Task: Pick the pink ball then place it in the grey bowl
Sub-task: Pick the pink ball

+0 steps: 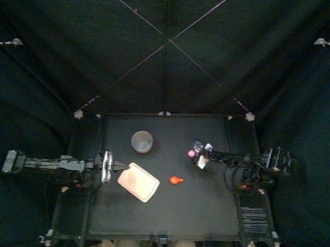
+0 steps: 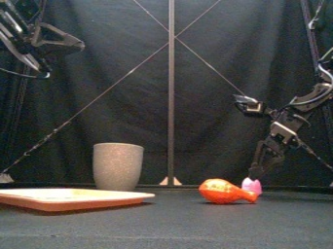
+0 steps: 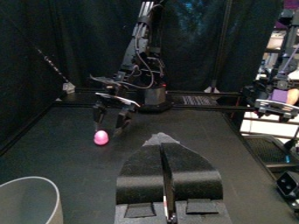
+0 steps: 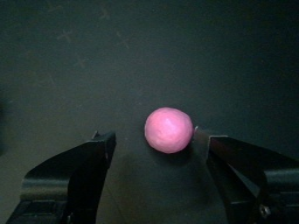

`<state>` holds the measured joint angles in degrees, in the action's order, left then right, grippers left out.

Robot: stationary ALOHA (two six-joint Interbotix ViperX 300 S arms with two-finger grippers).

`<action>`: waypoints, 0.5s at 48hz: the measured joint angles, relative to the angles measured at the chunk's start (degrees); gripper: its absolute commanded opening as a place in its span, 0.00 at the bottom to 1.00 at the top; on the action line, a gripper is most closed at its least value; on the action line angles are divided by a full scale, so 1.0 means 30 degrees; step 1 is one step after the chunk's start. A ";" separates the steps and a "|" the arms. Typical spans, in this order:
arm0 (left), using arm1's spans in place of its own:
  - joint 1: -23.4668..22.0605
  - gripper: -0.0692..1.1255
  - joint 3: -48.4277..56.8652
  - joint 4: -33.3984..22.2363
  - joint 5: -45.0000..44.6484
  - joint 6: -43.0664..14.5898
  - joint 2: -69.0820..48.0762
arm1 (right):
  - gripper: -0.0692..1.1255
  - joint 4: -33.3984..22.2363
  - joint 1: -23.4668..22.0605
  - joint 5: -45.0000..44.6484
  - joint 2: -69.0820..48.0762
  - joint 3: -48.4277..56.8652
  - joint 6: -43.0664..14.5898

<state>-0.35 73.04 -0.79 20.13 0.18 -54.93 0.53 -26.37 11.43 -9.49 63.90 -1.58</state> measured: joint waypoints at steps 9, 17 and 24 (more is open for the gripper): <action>-0.0029 0.03 0.0029 -0.0088 0.0000 0.0000 0.0000 | 0.90 -0.0146 -0.0498 -0.0059 0.1230 -0.0703 0.0117; 0.0000 0.03 0.0176 -0.0352 0.0000 0.0029 -0.0029 | 0.76 -0.0439 -0.0703 -0.0117 0.1699 -0.1055 0.0059; 0.0000 0.03 0.0293 -0.0674 0.0000 0.0000 -0.0029 | 0.60 -0.0439 -0.0674 -0.0205 0.1729 -0.1230 0.0000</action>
